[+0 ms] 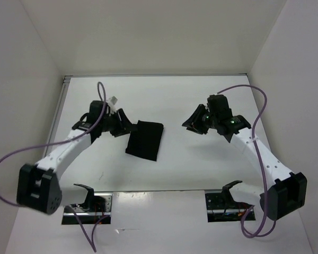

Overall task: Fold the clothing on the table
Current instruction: Fold the skirt

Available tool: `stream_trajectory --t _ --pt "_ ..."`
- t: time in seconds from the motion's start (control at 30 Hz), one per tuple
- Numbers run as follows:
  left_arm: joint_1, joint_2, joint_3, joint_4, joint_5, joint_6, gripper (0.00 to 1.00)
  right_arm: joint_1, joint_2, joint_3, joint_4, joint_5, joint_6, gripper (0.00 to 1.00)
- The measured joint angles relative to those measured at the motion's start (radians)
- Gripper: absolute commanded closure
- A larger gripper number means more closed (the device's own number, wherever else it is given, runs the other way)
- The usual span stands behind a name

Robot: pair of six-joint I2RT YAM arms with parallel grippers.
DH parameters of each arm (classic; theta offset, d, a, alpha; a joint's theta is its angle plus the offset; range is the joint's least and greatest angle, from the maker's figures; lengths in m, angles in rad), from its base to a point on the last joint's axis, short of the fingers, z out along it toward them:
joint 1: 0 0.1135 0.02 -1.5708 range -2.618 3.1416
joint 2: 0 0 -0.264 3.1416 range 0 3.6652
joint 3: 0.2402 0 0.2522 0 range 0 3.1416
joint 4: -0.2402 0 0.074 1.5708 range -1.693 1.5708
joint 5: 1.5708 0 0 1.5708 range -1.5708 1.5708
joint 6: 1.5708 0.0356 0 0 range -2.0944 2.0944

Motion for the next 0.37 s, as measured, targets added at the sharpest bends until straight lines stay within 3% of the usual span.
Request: stream_trajectory --t 0.13,0.23,0.33,0.37 --pt "0.003 -0.275 0.007 0.013 -0.01 0.0 0.42 -0.006 -0.084 -0.097 -0.003 0.015 0.016 0.62" --pt "0.005 -0.373 -0.016 0.011 -0.01 -0.003 0.42 -0.007 -0.137 -0.177 -0.019 0.024 0.027 0.6" --pt "0.011 -0.412 -0.082 -0.006 -0.008 -0.013 0.36 -0.008 -0.17 -0.215 -0.039 0.031 0.034 0.6" --pt "0.013 -0.412 -0.105 -0.022 -0.008 -0.019 0.26 -0.008 -0.177 -0.219 -0.04 0.032 0.037 0.6"
